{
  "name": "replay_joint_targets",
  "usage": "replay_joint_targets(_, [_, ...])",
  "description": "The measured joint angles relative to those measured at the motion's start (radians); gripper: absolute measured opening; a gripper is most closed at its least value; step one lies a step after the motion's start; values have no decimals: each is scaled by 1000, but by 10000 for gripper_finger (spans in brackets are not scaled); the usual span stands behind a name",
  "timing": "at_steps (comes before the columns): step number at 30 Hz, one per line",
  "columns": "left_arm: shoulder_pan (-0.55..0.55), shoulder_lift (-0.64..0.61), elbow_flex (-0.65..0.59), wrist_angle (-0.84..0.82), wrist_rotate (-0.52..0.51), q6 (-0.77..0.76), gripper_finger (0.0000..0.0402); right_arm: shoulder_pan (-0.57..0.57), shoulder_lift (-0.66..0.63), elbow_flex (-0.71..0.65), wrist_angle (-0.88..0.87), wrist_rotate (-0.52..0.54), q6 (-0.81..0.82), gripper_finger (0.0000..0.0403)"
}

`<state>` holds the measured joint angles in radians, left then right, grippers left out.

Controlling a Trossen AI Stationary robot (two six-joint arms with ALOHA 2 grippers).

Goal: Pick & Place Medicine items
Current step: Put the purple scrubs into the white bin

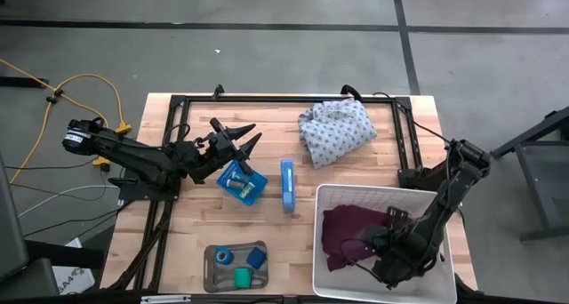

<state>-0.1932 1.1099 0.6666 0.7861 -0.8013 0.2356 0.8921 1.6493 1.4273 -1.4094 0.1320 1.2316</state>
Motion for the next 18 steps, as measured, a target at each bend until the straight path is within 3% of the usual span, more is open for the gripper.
replay_joint_targets(9, [0,0,0,0,0,1,136,-32,2,0,10,-14,21,221])
replay_joint_targets(18, [0,0,0,0,0,11,136,-90,2,0,47,-196,-73,233])
